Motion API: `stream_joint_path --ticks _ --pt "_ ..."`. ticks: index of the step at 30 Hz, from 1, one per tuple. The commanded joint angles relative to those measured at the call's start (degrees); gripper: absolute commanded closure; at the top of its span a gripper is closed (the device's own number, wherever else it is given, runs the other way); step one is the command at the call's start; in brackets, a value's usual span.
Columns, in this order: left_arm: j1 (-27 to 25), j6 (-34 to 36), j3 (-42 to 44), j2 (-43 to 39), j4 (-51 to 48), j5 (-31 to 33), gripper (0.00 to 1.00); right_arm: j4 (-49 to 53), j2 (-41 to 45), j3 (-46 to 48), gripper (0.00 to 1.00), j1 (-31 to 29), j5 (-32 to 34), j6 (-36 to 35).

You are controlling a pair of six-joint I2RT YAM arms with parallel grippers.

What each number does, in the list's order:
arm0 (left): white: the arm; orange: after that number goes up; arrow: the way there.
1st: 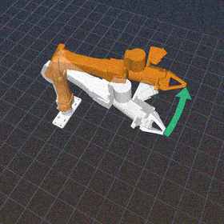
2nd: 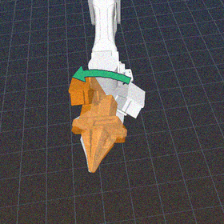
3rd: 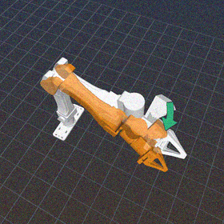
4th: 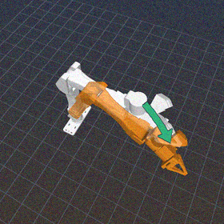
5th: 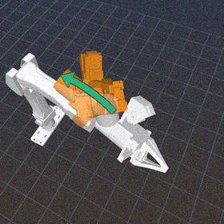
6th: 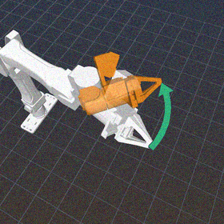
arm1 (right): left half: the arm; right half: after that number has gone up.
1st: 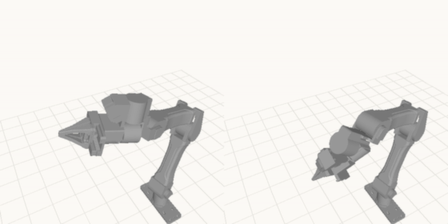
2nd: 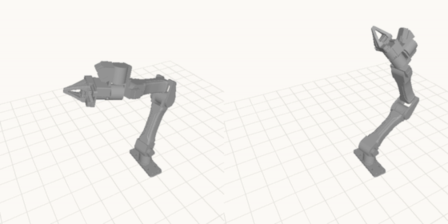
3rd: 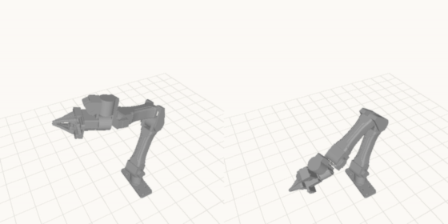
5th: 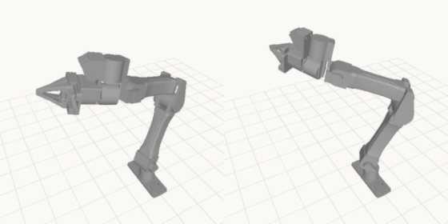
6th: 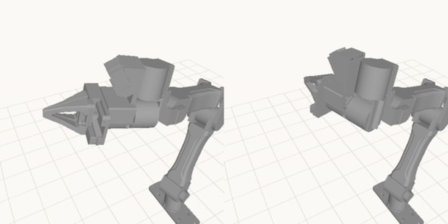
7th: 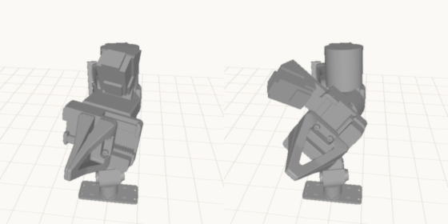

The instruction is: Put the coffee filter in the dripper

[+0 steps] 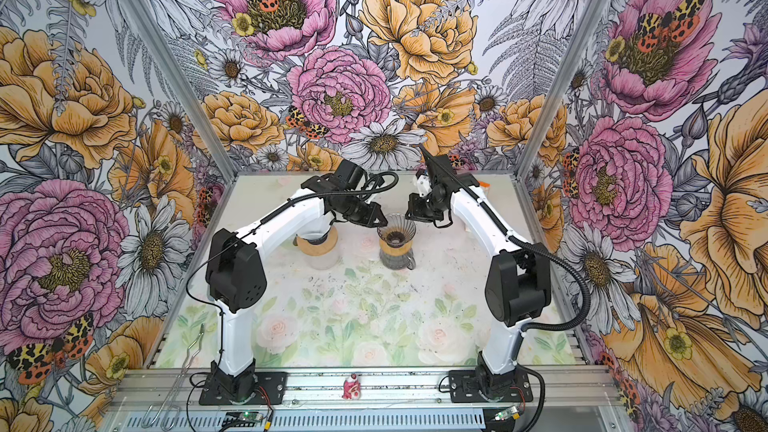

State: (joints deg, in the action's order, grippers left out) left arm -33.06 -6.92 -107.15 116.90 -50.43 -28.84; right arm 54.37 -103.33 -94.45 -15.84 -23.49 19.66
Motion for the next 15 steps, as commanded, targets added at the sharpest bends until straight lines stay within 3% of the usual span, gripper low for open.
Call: stream_joint_path --ticks 1,6,15 --pt "0.63 0.67 -1.64 0.88 -1.56 -0.89 0.79 0.39 -1.18 -1.18 0.81 -0.34 1.85 -0.41" --pt "0.62 0.66 -1.30 0.22 -1.68 -0.17 0.74 0.44 -0.94 -1.27 0.81 -0.42 1.78 -0.47" --pt "0.63 0.95 -1.20 0.32 -1.63 0.62 0.74 0.39 1.13 -1.47 0.70 -0.60 3.06 -0.72"
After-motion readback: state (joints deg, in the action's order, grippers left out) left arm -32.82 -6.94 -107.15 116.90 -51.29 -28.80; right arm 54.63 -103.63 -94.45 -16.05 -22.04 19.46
